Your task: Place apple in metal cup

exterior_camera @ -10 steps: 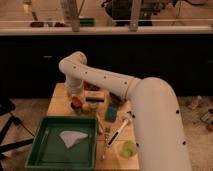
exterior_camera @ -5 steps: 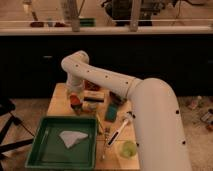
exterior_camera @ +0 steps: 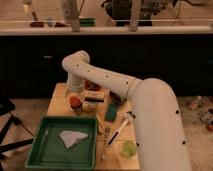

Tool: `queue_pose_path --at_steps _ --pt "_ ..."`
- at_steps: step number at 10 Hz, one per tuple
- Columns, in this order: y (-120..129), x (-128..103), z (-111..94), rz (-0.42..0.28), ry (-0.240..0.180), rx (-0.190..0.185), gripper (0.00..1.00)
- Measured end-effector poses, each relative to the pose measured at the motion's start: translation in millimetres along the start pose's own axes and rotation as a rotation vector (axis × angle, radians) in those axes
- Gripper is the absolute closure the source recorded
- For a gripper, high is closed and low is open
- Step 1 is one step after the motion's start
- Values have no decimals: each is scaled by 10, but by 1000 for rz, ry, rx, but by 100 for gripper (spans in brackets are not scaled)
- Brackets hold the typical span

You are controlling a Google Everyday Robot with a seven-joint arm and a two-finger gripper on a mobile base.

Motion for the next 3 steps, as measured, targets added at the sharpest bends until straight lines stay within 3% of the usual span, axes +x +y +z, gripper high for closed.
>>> queue_pose_path --at_steps 3 --pt "-19 0 -23 -10 7 2 20"
